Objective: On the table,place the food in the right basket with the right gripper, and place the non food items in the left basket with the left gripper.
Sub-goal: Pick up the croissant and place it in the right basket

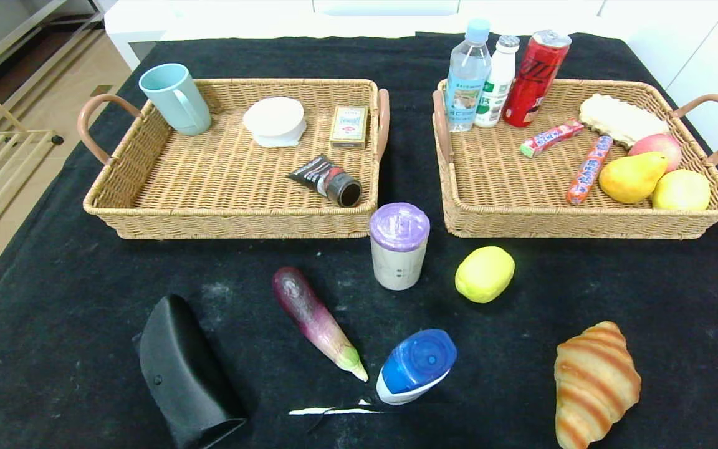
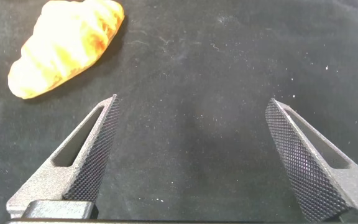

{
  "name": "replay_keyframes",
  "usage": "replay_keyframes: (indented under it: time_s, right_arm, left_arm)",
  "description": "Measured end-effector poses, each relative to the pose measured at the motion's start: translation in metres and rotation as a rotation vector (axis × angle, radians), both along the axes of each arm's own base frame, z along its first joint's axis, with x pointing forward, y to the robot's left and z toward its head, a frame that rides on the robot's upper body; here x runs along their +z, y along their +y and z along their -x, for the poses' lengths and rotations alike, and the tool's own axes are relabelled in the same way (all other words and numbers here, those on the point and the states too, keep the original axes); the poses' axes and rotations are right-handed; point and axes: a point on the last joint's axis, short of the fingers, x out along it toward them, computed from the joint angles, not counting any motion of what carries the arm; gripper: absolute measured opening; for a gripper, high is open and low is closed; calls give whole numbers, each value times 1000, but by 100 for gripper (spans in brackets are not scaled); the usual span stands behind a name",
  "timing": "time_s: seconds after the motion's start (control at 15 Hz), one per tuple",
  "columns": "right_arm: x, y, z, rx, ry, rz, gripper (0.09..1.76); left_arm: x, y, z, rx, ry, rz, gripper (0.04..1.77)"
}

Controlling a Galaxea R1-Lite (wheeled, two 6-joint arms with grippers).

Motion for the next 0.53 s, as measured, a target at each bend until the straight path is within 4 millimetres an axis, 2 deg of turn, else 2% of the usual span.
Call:
replay_keyframes:
  time_s: [0.13,0.27,0.4,0.53]
  right_arm:
    - [1,0,0,-4,-3,-11,171]
    - [20,1,6,37,-45,-41,171]
    - [51,2,12,106,-66,-53,171]
    - [80,3,7,176,-76,-68,171]
  left_arm:
    - [0,0,0,0,-1,-2,172]
    - [7,0,2,-3,-29,14,172]
    - [37,-1,11,-59,-103,51,172]
    - [69,-2,13,-137,-124,64,172]
